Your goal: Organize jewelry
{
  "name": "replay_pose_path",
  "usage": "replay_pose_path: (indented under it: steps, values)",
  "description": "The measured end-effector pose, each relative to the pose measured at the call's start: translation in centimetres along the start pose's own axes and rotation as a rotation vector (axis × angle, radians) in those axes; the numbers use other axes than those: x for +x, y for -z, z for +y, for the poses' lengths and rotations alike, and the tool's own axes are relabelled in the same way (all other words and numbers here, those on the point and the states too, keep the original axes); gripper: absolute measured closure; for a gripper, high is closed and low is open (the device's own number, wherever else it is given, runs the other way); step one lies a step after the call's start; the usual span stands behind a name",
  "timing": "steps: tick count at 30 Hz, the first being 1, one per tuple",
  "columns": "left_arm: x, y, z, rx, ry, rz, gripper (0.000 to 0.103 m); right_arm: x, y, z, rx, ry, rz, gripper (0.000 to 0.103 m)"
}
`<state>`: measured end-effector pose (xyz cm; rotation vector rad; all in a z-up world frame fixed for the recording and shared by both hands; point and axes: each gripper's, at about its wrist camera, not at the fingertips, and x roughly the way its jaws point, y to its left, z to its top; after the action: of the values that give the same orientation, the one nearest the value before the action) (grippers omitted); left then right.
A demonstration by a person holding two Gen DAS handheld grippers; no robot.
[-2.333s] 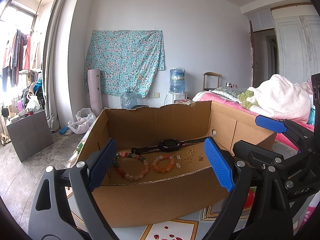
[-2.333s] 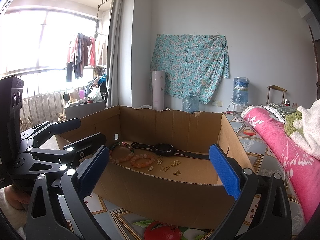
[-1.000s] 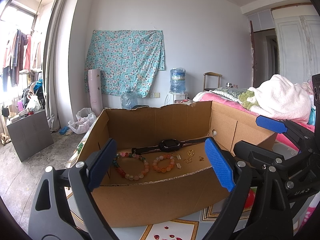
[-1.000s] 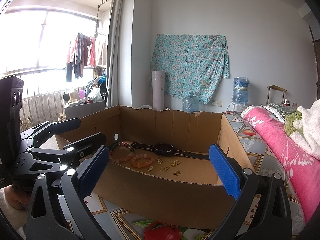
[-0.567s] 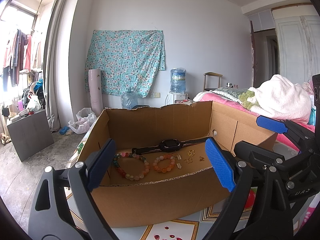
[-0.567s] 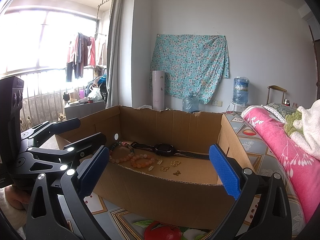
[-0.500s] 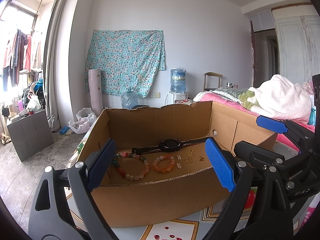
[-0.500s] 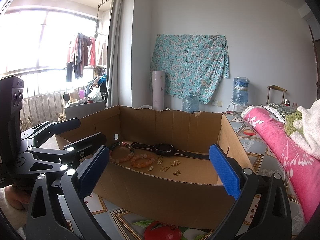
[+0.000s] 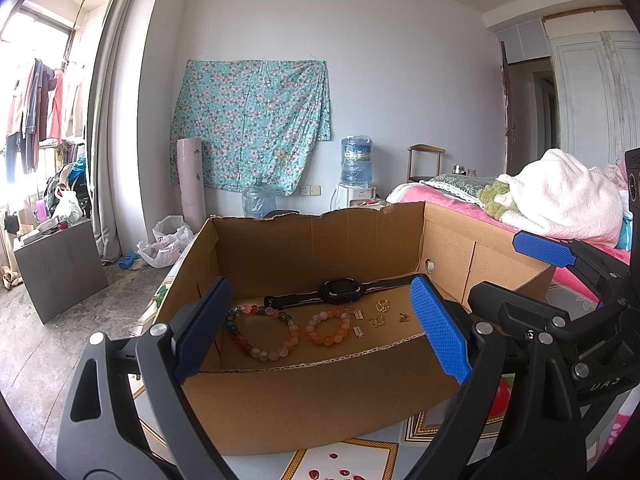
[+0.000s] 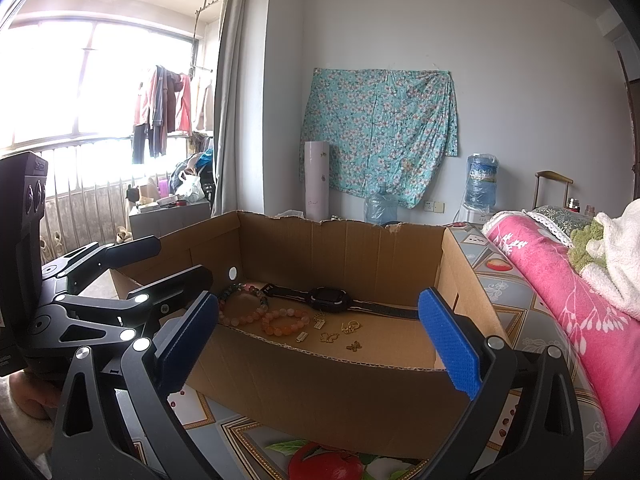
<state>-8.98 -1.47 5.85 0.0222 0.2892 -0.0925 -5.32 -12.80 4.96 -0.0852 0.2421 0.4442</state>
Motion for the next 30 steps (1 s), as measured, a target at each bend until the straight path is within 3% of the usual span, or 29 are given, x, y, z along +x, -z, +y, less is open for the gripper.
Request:
replay_pose_path:
  steps: [30]
  values:
    - [0.17,-0.14,0.17,0.0,0.0,0.0,0.015,-0.02,-0.01,0.14,-0.001,-0.001,-0.001,0.006]
